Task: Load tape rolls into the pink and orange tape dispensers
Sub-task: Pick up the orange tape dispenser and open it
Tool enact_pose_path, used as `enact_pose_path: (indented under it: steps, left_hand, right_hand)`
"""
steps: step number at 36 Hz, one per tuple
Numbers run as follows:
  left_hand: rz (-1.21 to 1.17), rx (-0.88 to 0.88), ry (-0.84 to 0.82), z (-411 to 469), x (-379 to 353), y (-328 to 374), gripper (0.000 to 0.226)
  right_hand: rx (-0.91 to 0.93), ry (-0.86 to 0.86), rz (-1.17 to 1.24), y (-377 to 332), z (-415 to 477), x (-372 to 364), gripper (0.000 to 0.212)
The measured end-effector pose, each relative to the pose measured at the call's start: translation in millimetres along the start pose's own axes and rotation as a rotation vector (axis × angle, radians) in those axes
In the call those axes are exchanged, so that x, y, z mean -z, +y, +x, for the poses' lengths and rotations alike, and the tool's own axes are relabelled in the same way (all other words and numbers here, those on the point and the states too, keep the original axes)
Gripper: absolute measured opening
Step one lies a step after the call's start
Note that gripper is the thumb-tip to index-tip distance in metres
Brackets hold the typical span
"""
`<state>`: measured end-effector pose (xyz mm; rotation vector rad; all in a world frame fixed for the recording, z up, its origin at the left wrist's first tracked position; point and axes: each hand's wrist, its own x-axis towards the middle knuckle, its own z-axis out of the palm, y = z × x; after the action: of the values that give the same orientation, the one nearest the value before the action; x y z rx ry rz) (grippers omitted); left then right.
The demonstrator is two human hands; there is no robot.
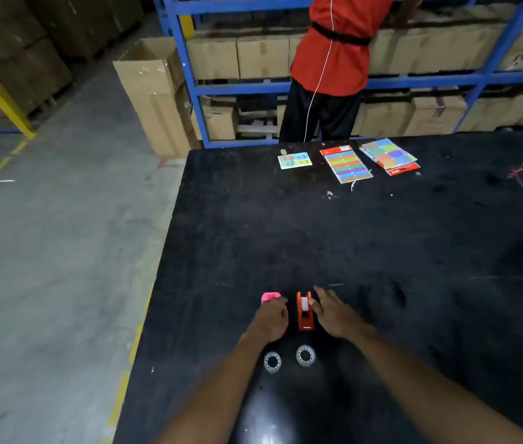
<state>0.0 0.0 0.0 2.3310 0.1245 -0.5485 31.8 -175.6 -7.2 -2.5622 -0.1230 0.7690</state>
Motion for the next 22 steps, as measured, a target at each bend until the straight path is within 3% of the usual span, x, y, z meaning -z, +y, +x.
enact_pose_path:
  steps: [4,9,17,22]
  left_hand:
    - [-0.072,0.049,0.050,6,-19,12,0.033]
    - [-0.126,0.068,0.079,11,-39,21,0.032]
    - [-0.219,0.147,0.072,19,-47,19,0.023]
    - [-0.340,0.170,0.043,16,-44,13,0.004]
  right_hand:
    - [-0.101,0.006,0.089,1,8,-12,0.062]
    - [-0.013,-0.033,0.069,9,12,-23,0.055]
    - [-0.015,0.051,0.371,17,23,-32,0.038]
    - [0.017,0.007,0.426,15,11,-22,0.036]
